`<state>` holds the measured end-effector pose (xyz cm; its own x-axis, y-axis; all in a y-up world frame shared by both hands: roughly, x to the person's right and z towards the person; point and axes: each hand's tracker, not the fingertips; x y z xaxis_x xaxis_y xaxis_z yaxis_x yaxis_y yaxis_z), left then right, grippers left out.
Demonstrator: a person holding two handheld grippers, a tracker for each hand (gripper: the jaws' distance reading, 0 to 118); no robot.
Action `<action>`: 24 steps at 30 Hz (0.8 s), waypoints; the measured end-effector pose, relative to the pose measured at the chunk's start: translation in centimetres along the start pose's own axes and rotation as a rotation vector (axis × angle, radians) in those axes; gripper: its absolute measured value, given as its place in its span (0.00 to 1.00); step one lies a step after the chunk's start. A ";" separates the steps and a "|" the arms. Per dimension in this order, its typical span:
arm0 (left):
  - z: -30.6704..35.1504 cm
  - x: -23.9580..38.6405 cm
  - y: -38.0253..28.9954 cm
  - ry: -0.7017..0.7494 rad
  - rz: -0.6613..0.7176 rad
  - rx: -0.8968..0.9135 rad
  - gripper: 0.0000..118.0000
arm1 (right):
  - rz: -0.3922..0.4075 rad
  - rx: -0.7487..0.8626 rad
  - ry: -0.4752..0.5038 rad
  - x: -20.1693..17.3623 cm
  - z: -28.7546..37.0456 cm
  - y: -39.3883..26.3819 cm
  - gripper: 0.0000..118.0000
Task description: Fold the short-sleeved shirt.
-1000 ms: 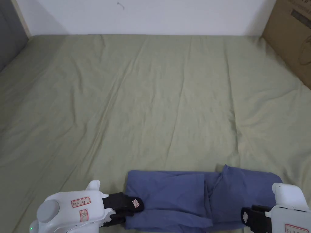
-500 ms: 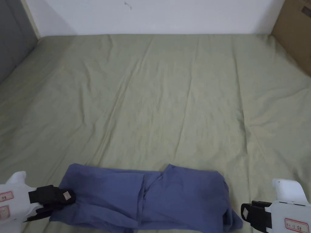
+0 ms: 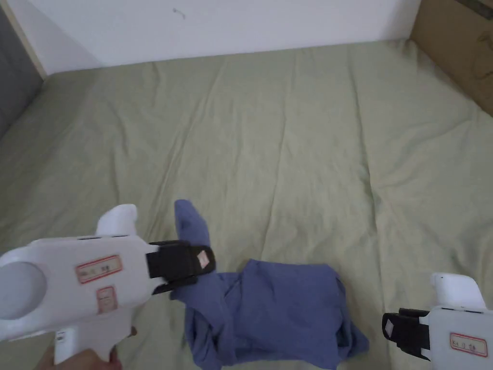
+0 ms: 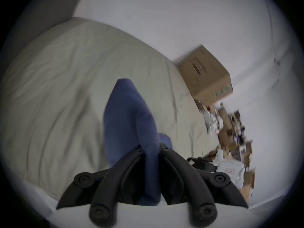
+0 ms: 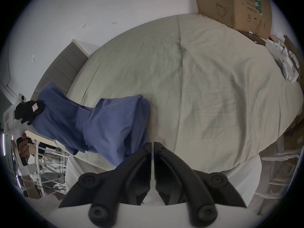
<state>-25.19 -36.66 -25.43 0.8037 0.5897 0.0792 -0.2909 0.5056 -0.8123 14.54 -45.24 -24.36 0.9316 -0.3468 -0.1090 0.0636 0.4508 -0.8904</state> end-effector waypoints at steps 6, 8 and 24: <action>-11.4 5.4 -3.5 -0.061 -0.121 -0.253 0.11 | -0.063 0.030 -0.024 2.8 1.5 -0.8 0.03; -14.8 5.9 -5.2 -0.096 -0.132 -0.342 0.20 | -0.094 0.035 -0.033 3.9 1.9 -1.1 0.03; -9.4 -3.1 -3.2 0.025 0.159 -0.148 0.02 | -0.146 0.034 -0.050 5.8 1.5 -1.8 0.03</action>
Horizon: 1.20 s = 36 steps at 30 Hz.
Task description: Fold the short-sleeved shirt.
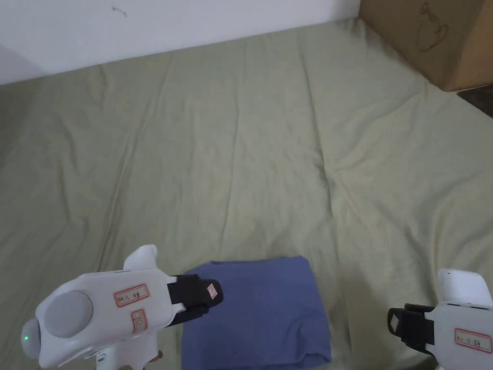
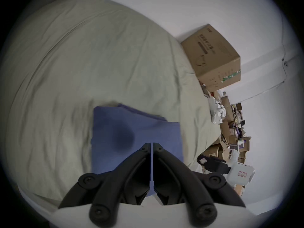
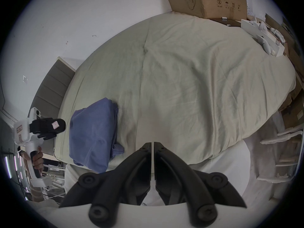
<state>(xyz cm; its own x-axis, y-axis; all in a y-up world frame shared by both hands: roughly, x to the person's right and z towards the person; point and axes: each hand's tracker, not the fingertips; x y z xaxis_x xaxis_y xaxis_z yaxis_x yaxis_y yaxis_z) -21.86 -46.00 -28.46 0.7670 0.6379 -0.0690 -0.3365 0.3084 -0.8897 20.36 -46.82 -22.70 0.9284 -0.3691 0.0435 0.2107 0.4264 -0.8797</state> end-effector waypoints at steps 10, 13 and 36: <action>-9.9 6.1 -5.1 -0.127 -0.150 -0.330 0.02 | 0.012 -0.009 -0.003 -0.1 0.1 0.0 0.03; -11.6 8.1 -6.2 -0.096 -0.259 -0.382 0.02 | 0.006 -0.009 -0.007 0.1 0.3 -0.1 0.03; 4.7 -6.0 -2.4 -0.113 0.039 -0.008 0.34 | 0.322 -0.093 0.136 -12.1 -4.8 2.6 0.03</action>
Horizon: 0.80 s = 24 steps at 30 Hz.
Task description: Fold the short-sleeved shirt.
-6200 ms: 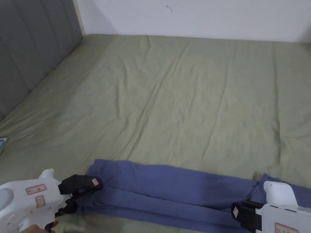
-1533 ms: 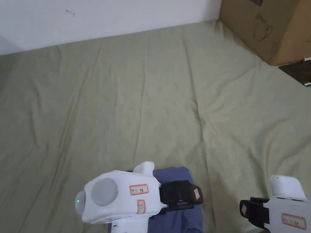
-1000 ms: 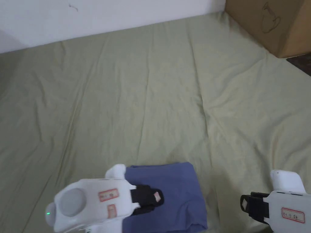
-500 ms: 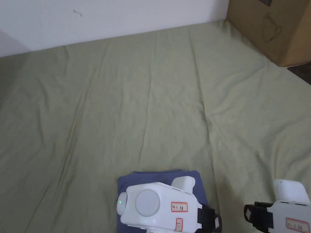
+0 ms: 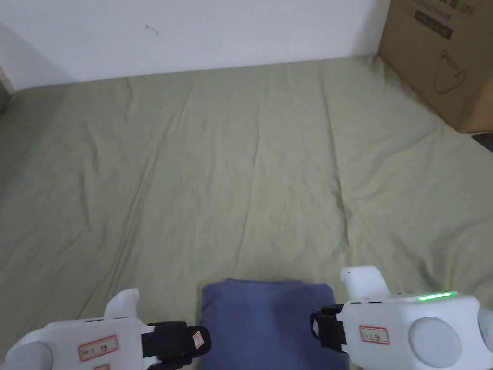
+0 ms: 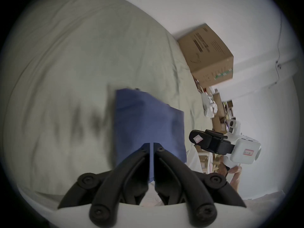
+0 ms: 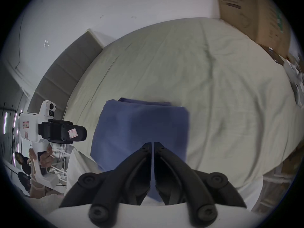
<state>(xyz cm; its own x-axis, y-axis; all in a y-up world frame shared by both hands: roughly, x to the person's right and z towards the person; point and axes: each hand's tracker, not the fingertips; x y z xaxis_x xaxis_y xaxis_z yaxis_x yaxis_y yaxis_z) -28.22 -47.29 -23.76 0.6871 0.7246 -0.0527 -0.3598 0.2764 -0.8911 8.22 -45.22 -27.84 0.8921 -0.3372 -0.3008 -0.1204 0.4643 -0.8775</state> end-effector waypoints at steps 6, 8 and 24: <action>-1.2 -2.1 -0.4 -0.059 0.006 -0.044 0.91 | 0.017 -0.104 -0.097 0.4 -5.2 0.2 0.03; -2.7 -2.5 0.1 -0.099 -0.003 -0.047 0.91 | 0.000 -0.098 -0.093 0.4 -4.8 0.5 0.03; -9.3 -5.5 3.2 -0.212 0.170 -0.132 0.21 | -0.015 -0.099 -0.094 -0.1 -3.3 1.7 0.03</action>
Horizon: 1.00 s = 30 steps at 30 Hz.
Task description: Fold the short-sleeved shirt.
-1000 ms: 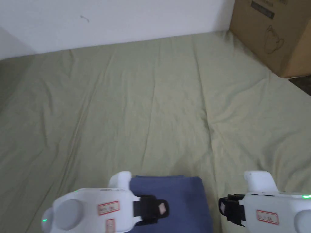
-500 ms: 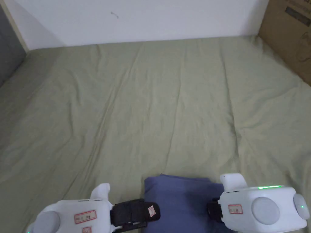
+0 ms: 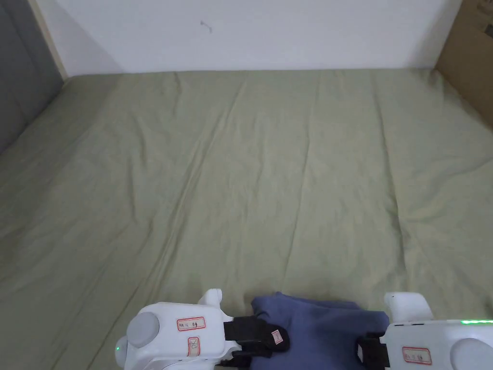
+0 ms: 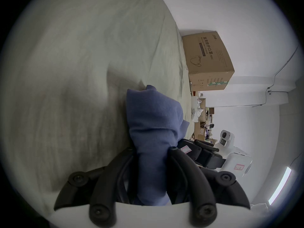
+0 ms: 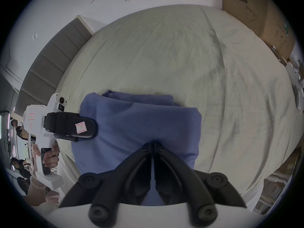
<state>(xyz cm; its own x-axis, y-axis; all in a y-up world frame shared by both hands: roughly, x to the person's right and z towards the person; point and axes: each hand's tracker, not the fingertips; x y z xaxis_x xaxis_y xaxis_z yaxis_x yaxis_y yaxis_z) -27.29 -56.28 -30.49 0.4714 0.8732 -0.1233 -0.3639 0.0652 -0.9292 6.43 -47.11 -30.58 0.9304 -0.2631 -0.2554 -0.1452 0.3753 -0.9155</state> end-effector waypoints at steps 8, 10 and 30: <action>9.5 0.1 1.7 0.085 -0.120 0.095 0.21 | 0.047 0.064 0.028 -2.6 2.4 2.0 0.03; 14.2 -0.5 3.2 0.194 -0.140 0.128 0.21 | 0.062 0.060 0.036 -3.3 2.2 2.3 0.03; 37.7 -5.2 11.0 1.084 -0.110 0.334 0.88 | 0.105 -0.048 0.025 -6.9 -1.2 2.1 0.03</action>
<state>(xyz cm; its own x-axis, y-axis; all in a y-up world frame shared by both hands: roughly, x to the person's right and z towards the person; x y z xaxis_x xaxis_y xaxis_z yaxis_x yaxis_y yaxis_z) -64.06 -41.91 -26.96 0.9011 -0.0116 -0.4334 -0.3965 0.3825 -0.8346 -0.69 -45.56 -31.07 0.9005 -0.2466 -0.3582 -0.2584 0.3592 -0.8968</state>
